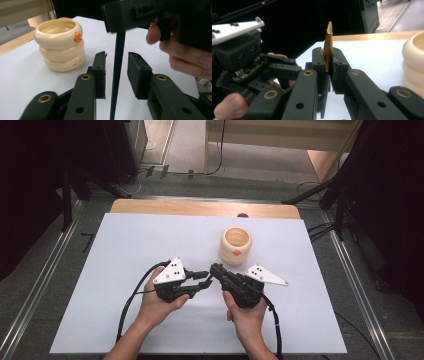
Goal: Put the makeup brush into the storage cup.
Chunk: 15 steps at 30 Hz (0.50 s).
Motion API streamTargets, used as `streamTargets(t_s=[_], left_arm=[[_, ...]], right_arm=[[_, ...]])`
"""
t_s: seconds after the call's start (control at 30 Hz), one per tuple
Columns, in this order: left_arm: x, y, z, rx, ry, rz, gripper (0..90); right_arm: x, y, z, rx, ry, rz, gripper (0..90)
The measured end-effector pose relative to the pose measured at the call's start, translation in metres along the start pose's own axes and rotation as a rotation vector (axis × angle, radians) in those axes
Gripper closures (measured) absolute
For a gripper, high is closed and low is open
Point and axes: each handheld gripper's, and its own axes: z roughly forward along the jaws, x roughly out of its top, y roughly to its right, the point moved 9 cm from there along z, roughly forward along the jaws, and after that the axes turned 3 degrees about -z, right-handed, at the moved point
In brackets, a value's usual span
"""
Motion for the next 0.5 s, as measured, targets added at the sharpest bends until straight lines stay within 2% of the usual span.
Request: streamTargets(t_s=[0.1, 0.13, 0.17, 0.2, 0.23, 0.3, 0.4, 0.5], left_arm=[[-0.0034, 0.0033, 0.0052, 0.004, -0.028, 0.015, 69.9], [-0.0039, 0.0036, 0.0063, 0.011, -0.033, 0.018, 72.4], [-0.0044, 0.0043, 0.0078, 0.017, -0.039, 0.017, 79.4], [-0.0046, 0.0041, 0.0081, 0.023, -0.042, 0.02, 79.4], [-0.0048, 0.0037, 0.0085, 0.03, -0.046, 0.021, 84.3], [-0.0057, 0.0049, 0.0094, 0.038, -0.056, 0.037, 85.2], [-0.0043, 0.0052, 0.0084, 0.046, -0.035, 0.036, 85.4], [-0.0002, 0.0048, 0.0053, 0.053, -0.005, 0.031, 85.5]], right_arm=[[0.0032, -0.0006, -0.0022, 0.0, 0.004, -0.017, 84.4], [0.0039, -0.0003, -0.0029, -0.004, 0.003, -0.021, 84.4], [0.0052, -0.0005, -0.0039, 0.0, 0.006, -0.022, 84.4], [0.0052, -0.0005, -0.0039, 0.0, 0.006, -0.022, 84.4], [0.0052, -0.0006, -0.0043, 0.0, 0.003, -0.023, 84.4], [0.0047, -0.0005, -0.0041, -0.005, -0.002, -0.03, 84.3], [0.0039, -0.0014, -0.0035, -0.007, -0.003, -0.039, 81.5], [0.0021, -0.0028, -0.002, -0.03, -0.004, -0.062, 76.6]])
